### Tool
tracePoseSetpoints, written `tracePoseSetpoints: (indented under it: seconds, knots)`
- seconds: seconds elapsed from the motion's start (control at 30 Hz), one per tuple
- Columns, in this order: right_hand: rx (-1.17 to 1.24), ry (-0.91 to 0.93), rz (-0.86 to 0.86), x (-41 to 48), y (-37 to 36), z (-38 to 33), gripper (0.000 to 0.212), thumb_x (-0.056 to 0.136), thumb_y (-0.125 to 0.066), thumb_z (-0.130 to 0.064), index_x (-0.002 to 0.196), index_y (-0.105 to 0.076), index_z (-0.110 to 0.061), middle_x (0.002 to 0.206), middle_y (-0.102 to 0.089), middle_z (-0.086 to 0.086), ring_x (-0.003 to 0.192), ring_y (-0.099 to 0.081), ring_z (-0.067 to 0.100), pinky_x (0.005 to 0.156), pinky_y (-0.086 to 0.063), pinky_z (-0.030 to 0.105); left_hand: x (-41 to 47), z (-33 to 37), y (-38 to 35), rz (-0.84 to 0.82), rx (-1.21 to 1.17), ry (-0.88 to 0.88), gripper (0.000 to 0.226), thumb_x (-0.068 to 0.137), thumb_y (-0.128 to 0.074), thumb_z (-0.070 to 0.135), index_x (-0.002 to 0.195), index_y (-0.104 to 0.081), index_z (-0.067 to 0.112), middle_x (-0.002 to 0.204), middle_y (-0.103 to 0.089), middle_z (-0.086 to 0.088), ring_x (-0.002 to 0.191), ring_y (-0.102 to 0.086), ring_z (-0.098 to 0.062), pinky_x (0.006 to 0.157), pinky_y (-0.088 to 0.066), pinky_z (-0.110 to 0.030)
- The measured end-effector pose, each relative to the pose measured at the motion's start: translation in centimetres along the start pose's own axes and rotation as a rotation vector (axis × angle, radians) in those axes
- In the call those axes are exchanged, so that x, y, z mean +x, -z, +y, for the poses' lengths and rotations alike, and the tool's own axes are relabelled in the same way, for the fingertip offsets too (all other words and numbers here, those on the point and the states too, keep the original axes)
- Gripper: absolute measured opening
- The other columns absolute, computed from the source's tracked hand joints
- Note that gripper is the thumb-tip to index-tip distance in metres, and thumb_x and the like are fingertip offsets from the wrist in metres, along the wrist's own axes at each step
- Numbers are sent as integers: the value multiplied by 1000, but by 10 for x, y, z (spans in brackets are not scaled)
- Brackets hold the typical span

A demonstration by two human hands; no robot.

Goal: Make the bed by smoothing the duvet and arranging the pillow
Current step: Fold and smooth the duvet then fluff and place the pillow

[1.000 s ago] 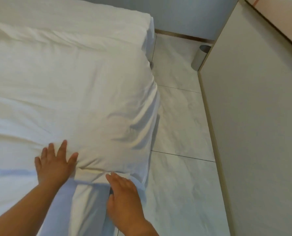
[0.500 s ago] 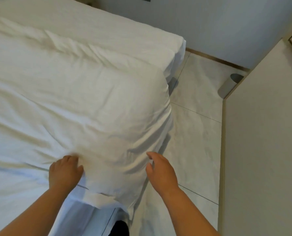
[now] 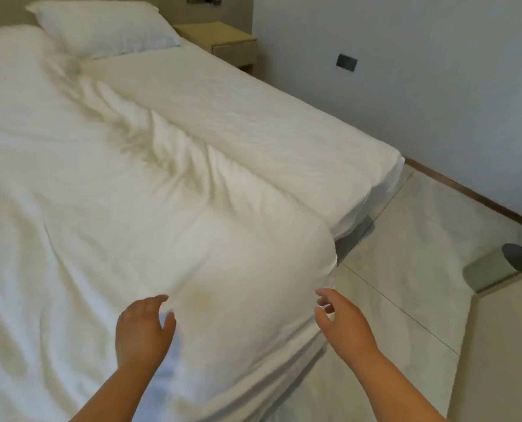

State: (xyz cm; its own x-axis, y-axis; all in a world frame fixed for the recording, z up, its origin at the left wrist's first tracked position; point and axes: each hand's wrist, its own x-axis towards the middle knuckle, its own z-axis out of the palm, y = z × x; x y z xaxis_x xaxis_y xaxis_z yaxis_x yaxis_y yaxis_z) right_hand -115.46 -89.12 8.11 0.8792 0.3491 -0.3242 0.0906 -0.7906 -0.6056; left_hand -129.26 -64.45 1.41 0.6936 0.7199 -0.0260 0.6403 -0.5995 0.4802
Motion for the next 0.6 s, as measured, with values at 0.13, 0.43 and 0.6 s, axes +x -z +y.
tracePoseSetpoints:
  seconds: [0.13, 0.43, 0.6]
  knots:
    - [27, 31, -53, 83, 42, 32, 34, 94, -47, -16, 128, -48, -17, 109, -54, -1, 97, -48, 12, 77, -37, 20, 40, 60, -38, 93, -44, 65, 40, 85, -61, 12, 124, -56, 3, 128, -57, -19, 122, -49, -37, 105, -33, -45]
    - [-68, 209, -237, 259, 67, 42, 30, 93, -50, -15, 122, -57, -13, 124, -58, 5, 113, -52, 18, 92, -37, 24, 96, 117, -132, -148, 104, 481, 59, 98, -24, 43, 147, 5, 28, 158, 7, 0, 145, 6, -17, 116, 2, -37]
    - [-143, 422, -336, 351, 0, -15, 43, 94, -49, -24, 136, -43, -16, 147, -37, -1, 136, -33, 14, 109, -23, 22, 122, 98, -166, -146, 153, 515, 90, 68, 12, 74, 146, 10, 29, 157, 12, 3, 144, 12, -14, 116, 5, -37]
